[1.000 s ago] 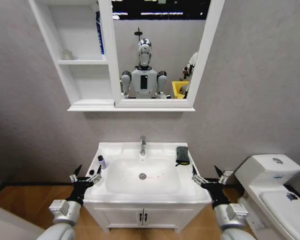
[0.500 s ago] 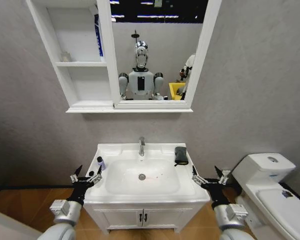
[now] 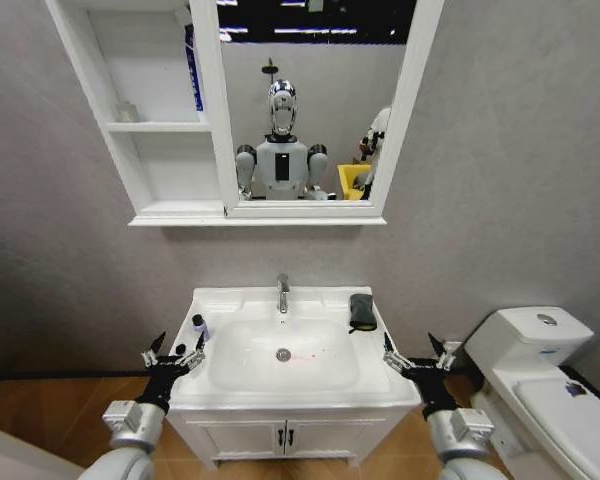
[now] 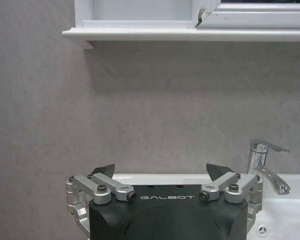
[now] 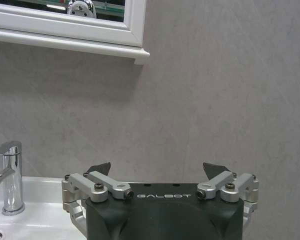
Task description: Move facial cleanser and shampoo from washbasin to cabinet, then wipe washbasin with towel.
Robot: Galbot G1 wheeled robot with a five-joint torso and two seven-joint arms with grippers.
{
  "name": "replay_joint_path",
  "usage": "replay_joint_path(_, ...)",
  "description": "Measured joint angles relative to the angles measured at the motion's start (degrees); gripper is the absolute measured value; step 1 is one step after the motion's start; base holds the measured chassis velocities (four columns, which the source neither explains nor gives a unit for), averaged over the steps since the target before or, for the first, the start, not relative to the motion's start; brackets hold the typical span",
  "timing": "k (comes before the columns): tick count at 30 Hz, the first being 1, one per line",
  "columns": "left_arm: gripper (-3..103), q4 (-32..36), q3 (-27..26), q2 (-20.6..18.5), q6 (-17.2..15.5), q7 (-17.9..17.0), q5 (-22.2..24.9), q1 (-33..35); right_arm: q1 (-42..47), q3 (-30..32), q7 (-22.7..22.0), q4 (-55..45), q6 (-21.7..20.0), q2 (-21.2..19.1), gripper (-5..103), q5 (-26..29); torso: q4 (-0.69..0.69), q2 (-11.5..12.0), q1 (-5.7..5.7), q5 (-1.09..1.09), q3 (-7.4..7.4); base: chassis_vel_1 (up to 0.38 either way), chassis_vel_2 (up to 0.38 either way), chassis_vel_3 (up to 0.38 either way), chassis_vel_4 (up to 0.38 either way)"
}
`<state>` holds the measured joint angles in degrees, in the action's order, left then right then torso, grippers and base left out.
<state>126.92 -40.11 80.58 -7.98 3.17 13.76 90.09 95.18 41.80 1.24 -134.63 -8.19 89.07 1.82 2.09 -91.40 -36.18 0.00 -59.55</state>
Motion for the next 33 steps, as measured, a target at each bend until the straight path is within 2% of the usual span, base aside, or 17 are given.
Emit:
replay_joint_path(4,100,-1.43,0.59,0.69,1.56,0.78,-0.36,0.91,0.44,0.47,-0.15,-0.09,0.02,0.13,100,0.05,0.00,0.00,0.00,0.00,0.00,0.000,0.000,0.000,0.000)
replay_joint_path(6,100,-2.36,0.93,1.02,2.76,1.20,-0.49,1.52,0.67,0.81,-0.30,-0.14,0.13,0.23,100,0.17,0.00,0.00,0.00,0.00,0.00,0.000,0.000,0.000,0.000)
replay_joint_path(8,100,-3.79,1.48,1.58,5.28,1.57,-1.11,2.95,0.90,1.15,-1.13,-0.05,0.73,0.35,100,0.50,0.00,0.00,0.00,0.00,0.00,0.000,0.000,0.000,0.000)
replay_joint_path(12,100,-4.24,1.65,1.65,7.08,1.64,-2.06,3.93,0.61,0.86,-2.11,0.38,1.02,0.36,100,1.07,0.00,0.00,0.01,0.00,0.00,0.000,0.000,0.000,0.000)
replay_joint_path(19,100,-5.82,1.57,1.52,7.39,0.80,-3.92,2.77,-1.05,0.23,-2.24,1.55,1.08,0.33,100,1.12,0.00,0.00,0.00,0.00,0.00,0.000,0.000,0.000,0.000)
replay_joint_path(22,100,-8.64,1.46,1.35,9.23,0.25,-7.27,1.69,-1.70,0.23,-2.24,1.91,1.14,0.29,100,1.34,0.00,0.00,0.00,0.00,0.00,0.000,0.000,0.000,0.000)
replay_joint_path(33,100,-12.98,2.41,1.36,9.79,-0.98,-7.70,0.39,-0.62,0.95,-2.51,2.15,3.04,0.39,100,2.78,0.00,0.00,0.01,0.00,0.00,0.000,0.000,0.000,0.000)
